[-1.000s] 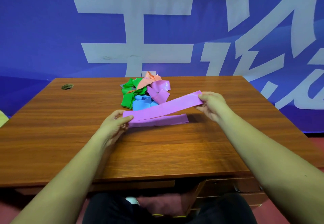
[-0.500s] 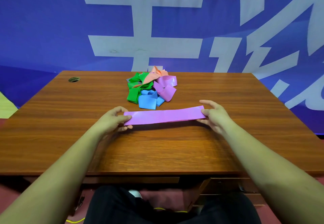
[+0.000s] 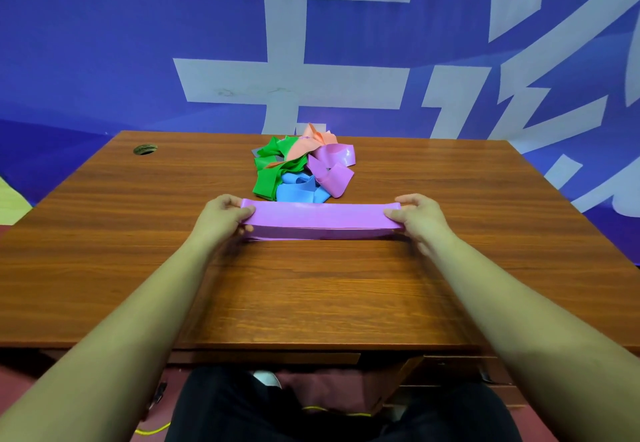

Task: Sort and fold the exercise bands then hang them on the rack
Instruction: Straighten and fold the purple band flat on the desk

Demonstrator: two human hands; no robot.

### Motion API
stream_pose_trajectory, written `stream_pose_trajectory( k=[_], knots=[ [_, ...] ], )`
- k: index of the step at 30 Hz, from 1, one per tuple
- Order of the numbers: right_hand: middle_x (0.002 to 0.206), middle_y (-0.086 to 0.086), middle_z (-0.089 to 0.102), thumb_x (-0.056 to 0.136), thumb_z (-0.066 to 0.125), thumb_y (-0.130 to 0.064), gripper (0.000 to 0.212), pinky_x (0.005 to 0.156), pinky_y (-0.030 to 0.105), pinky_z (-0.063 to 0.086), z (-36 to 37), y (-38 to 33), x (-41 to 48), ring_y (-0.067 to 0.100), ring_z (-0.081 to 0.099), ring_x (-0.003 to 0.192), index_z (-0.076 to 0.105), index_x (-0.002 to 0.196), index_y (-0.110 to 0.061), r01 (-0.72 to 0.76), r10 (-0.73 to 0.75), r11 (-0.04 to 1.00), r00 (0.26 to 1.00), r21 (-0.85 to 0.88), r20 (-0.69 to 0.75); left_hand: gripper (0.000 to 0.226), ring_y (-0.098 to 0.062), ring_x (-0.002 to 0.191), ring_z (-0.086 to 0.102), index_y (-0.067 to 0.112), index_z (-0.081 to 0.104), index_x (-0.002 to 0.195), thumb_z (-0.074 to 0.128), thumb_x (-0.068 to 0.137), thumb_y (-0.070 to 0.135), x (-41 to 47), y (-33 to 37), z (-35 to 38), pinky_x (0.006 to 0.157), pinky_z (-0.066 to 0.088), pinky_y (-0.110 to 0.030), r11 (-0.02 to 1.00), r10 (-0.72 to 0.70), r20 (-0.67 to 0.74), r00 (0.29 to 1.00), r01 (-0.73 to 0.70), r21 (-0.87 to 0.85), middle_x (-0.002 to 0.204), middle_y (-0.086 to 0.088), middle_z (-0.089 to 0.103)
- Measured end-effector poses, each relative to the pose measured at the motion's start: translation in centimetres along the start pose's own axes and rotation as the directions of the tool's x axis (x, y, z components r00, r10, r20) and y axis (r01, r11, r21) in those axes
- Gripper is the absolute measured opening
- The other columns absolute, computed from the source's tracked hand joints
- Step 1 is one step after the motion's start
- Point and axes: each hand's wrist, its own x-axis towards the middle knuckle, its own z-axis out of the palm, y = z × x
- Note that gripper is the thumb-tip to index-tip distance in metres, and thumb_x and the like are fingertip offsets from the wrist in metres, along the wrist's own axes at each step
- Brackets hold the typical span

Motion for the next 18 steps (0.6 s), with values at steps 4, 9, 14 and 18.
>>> stream_pose_trajectory(
  k=[4,9,14,18],
  knots=[
    [0.088,0.011,0.069,0.077,0.078,-0.005,0.019,0.075,0.036,0.053,0.9,0.2,1.8,0.021,0.062,0.075,0.065,0.089,-0.011,0.008,-0.014,0.995,0.998,-0.098,-0.058,0.005,-0.008,0.038,0.057,0.007,0.06,0.094,0.064,0.091,0.008,1.0,-1.1,0.3,0.039,0.044,-0.018,0.998,-0.027,-0.023,0.999,0.028,0.049,0.076,-0.01,0.066],
    [0.084,0.008,0.069,0.082,0.069,-0.006,0.007,0.07,0.029,0.048,2.6,1.5,2.5,0.022,0.061,0.078,0.069,0.083,-0.013,0.047,-0.076,0.943,0.994,-0.33,-0.075,0.018,-0.008,0.041,0.057,0.014,0.059,0.102,0.068,0.086,0.014,1.5,-3.0,0.0,0.049,0.042,-0.016,0.938,0.153,-0.062,0.986,-0.126,0.322,0.068,-0.01,0.068],
    [0.086,0.003,0.069,0.082,0.065,-0.009,0.012,0.075,0.027,0.047,3.1,1.6,2.4,0.022,0.064,0.084,0.073,0.092,-0.012,0.178,-0.262,0.846,0.96,-0.502,-0.101,0.022,-0.023,0.06,0.057,0.024,0.054,0.096,0.069,0.083,0.015,1.3,-3.5,0.3,0.062,0.042,-0.03,0.854,0.331,-0.042,0.943,-0.28,0.438,0.063,-0.002,0.057],
    [0.08,0.001,0.063,0.082,0.067,-0.008,0.017,0.072,0.021,0.036,2.4,2.1,1.6,0.018,0.057,0.081,0.067,0.099,-0.011,0.241,-0.353,0.822,0.926,-0.516,-0.13,0.019,-0.009,0.059,0.047,0.02,0.058,0.097,0.071,0.083,0.017,1.4,-4.1,0.3,0.06,0.038,-0.029,0.866,0.349,-0.051,0.936,-0.301,0.399,0.066,0.004,0.052]
  ],
)
